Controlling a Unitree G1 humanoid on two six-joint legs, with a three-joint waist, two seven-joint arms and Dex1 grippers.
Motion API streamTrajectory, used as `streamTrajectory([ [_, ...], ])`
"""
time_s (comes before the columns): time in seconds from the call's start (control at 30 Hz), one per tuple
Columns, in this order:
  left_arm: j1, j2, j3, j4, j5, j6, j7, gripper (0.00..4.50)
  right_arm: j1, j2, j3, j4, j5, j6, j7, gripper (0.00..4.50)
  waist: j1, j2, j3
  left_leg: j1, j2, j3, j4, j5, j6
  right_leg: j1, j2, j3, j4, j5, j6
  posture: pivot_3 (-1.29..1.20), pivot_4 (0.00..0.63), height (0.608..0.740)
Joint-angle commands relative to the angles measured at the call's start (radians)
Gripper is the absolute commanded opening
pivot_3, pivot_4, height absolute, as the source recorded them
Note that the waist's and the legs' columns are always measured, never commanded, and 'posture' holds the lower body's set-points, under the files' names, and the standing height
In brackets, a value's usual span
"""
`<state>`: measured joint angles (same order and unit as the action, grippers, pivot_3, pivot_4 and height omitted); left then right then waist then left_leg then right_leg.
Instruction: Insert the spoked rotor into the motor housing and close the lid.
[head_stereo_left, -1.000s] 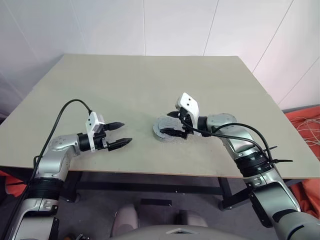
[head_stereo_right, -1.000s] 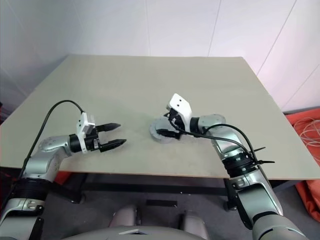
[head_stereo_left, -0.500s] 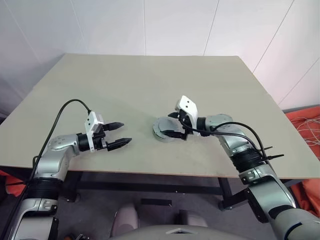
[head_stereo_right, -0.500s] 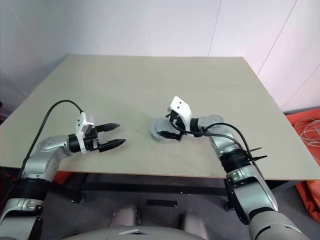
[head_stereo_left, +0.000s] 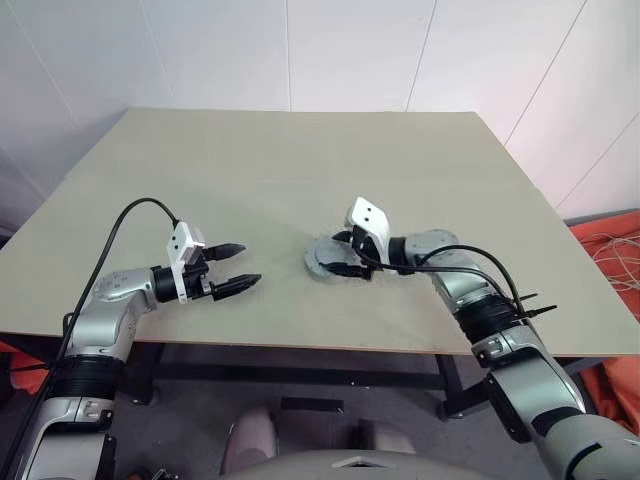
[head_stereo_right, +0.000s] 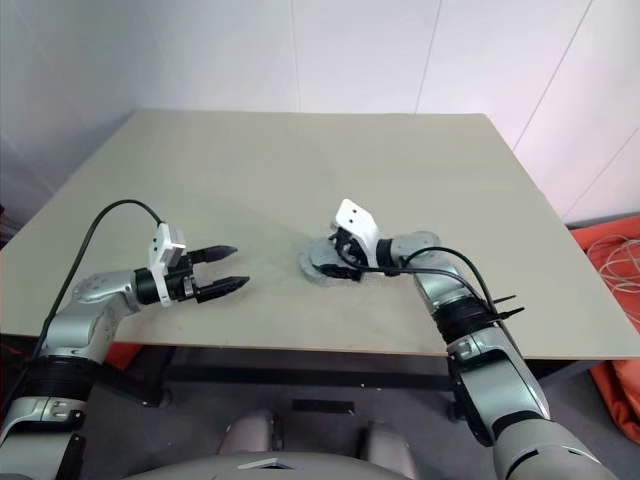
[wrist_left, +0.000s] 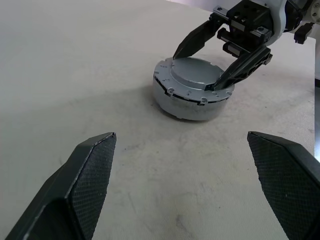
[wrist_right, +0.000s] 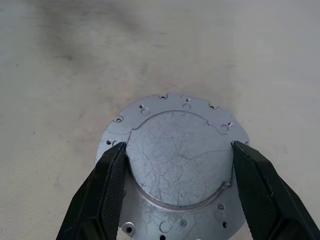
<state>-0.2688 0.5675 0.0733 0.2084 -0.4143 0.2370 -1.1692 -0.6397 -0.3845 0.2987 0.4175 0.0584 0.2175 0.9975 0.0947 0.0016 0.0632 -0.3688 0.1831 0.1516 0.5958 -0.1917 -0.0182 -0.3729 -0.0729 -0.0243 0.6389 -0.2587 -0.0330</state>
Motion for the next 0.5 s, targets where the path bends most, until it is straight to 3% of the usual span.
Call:
streamTrajectory([
  [0.03,-0.013,0.007,0.024,-0.031,-0.019,-0.011,0.005,4.50,-0.021,0.008,-0.020,-0.011,0.006,-0.006,0.000,3.20,0.000,0.000,0.000,0.000,0.000,0.000,0.000,0.000,0.000,0.000,0.000,0.000,0.000,0.000,0.000,0.00,0.000,0.740],
  [0.5,-0.019,0.002,0.018,-0.028,-0.016,-0.010,0.016,4.50,-0.009,0.011,-0.070,-0.093,0.059,0.086,-0.009,3.20,0.000,0.000,0.000,-0.001,0.000,0.000,0.000,0.000,0.000,-0.001,0.000,0.000,0.000,0.000,0.000,0.00,0.000,0.740],
])
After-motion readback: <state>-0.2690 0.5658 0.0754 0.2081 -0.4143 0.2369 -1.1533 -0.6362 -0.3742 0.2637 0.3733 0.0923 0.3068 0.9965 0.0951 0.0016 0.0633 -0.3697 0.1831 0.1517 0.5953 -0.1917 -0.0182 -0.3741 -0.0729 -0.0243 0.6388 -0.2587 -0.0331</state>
